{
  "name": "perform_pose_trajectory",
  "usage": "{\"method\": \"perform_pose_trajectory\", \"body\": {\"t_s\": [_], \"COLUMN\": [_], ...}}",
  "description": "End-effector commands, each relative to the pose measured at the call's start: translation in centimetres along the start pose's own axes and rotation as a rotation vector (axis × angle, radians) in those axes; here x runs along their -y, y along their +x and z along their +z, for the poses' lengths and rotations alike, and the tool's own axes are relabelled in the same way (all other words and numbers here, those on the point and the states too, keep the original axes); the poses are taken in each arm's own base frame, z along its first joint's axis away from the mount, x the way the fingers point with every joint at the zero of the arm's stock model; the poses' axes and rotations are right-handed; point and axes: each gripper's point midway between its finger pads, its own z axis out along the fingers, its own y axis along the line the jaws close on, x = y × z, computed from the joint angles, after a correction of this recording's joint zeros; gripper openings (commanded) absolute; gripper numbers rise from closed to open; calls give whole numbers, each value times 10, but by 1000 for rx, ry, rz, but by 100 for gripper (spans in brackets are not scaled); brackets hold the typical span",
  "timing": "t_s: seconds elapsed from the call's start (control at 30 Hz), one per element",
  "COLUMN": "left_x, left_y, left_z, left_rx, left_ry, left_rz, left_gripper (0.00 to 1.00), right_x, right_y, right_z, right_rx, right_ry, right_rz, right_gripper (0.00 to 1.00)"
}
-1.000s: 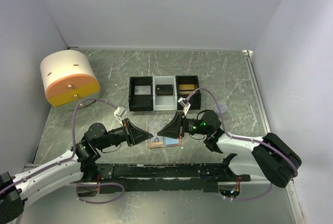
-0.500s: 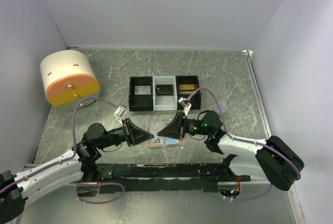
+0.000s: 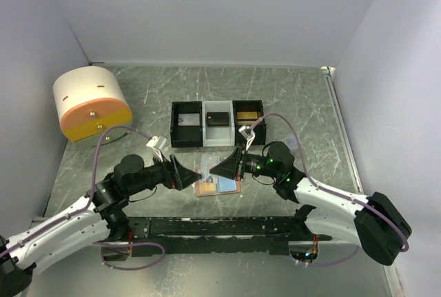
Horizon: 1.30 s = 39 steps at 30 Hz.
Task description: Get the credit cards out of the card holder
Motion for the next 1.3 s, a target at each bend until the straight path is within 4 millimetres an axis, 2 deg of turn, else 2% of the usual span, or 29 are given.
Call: {"method": "perform_pose_trajectory", "body": {"t_s": [0.0,0.2,0.3,0.53,0.77,1.03,1.1,1.27], "left_x": [-44,-72,-79,-82,-97,-140,-145,-138], "left_y": [-13,-20,-31,-68,-117,-151,-153,-168], "left_z": [-18,-28,-33,-47,-69,-90,-97,-119], "left_rx": [4,-64,-47,-10,41,109,132,261], "left_ry": [-310,-542,-620,-713,-800,-842,-832,-889], "left_rz": [69,130,158,202,250,203,166,205], "left_gripper": [99,100,100,100,100,100,100,100], "right_x": [27,38,44,48,49,47,58,80], "right_y": [-15,-26,-28,-33,-41,-55,-56,-67], "right_z": [-1,1,4,15,26,39,42,54], "right_rx": [18,17,-2,-2,-29,-62,-110,-146], "right_ry": [201,306,370,471,535,573,634,732], "right_rz": [-81,-122,-160,-276,-375,-459,-463,-492], "right_gripper": [0,0,0,0,0,0,0,0]}}
